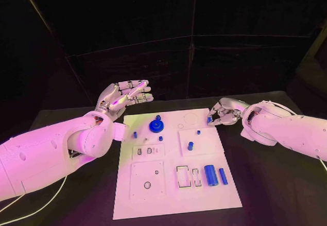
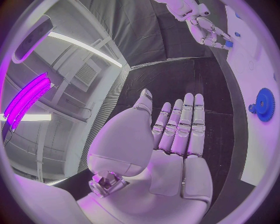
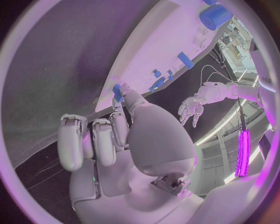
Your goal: Assemble the parts on the task board
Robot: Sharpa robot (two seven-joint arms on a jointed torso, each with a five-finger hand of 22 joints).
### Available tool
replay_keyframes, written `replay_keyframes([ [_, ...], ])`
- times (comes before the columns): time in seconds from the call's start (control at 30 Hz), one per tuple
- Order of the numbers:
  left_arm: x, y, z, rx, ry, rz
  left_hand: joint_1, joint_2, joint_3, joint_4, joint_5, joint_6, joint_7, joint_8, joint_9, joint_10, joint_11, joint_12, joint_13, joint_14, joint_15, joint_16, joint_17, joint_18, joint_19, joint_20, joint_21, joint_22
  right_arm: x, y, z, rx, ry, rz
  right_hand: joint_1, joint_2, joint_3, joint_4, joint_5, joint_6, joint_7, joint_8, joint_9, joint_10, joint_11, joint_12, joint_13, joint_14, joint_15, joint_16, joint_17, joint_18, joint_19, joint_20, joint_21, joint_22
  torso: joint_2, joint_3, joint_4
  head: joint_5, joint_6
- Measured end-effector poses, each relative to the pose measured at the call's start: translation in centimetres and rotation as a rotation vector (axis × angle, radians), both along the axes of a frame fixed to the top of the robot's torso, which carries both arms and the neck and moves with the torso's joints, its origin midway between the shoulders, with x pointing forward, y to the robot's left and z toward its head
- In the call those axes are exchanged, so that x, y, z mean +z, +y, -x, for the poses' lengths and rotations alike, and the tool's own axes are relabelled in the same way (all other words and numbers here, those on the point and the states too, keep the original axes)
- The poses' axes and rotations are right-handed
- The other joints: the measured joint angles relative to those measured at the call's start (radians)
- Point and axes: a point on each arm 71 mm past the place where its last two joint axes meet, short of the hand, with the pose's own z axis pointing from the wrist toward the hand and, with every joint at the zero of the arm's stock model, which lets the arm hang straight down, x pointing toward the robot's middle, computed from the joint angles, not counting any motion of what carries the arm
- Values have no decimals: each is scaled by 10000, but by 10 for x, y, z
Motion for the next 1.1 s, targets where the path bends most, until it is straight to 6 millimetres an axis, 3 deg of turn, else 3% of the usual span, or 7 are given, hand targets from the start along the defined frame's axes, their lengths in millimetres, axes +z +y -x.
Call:
replay_keyframes([
  [0.23, 0, 0, 0, 4, 0, -2, 0, 0, 0, 0, 0, 0, 0, 0, 0, 0, 0, 0, -1, 0, 0, 0, 0, 0, 0, 0, 0, 1, 2, 3, 2, -28, -253, -97, -43, 121, 82, -2, -15, 11, 5, 8, 3, 4, -3, 40, 3, 23, -48, 0, 0, 0, -6, -5, 0, 0, -2, 1, 0, 24, -7],
  [0.37, 0, 1, 0, 14, 0, -5, 0, 0, 0, 0, 0, 0, 0, 0, 0, 0, 0, 0, 0, 0, 0, 0, 0, 1, 0, 0, 0, 1, 5, 7, 5, 11, -481, -237, -65, 142, 144, -8, 203, 11, 4, 8, 3, 36, -35, 40, -5, 1, -71, 0, -1, 1, -35, -34, 0, 0, -4, 1, 0, 29, 0],
  [0.63, 0, 4, 0, 68, 1, -23, 41, 41, -29, -29, 0, 0, 0, -41, 0, 0, 0, 0, 0, 36, -36, 0, 0, 0, 0, 0, 0, -8, 16, 18, 23, 180, -909, -680, -108, 184, 172, -6, 292, 8, 2, 8, 3, -1, -72, 40, -4, 0, -70, 0, -1, 1, 1, -70, 0, 0, -29, -24, -9, 31, 37],
  [0.83, 0, 7, -1, 151, -2, -53, 41, 41, -29, -29, 0, 0, 0, -41, 0, 38, -38, 0, 0, 36, -36, 0, 0, 1, 0, 0, 0, -7, 32, 48, 39, 550, -1254, -1139, -160, 233, 253, -36, 355, -4, -9, 5, 2, -1, -71, 40, -4, 0, -70, 39, -1, 1, 1, -69, 0, 0, -51, -52, -3, 46, 31],
  [1.1, -2, 6, -5, 205, 0, -63, 41, 41, -29, -28, 0, 0, 0, -40, 0, 38, -37, 0, 0, 36, -36, 0, 0, 0, 0, 0, 0, -7, 38, 105, 52, 1089, -1270, -1317, -231, 162, 255, -36, 357, -13, -19, -4, 2, -1, -71, 38, -11, 0, -70, 39, -1, 1, 1, -69, 0, 0, -102, -98, 96, 102, -32],
])
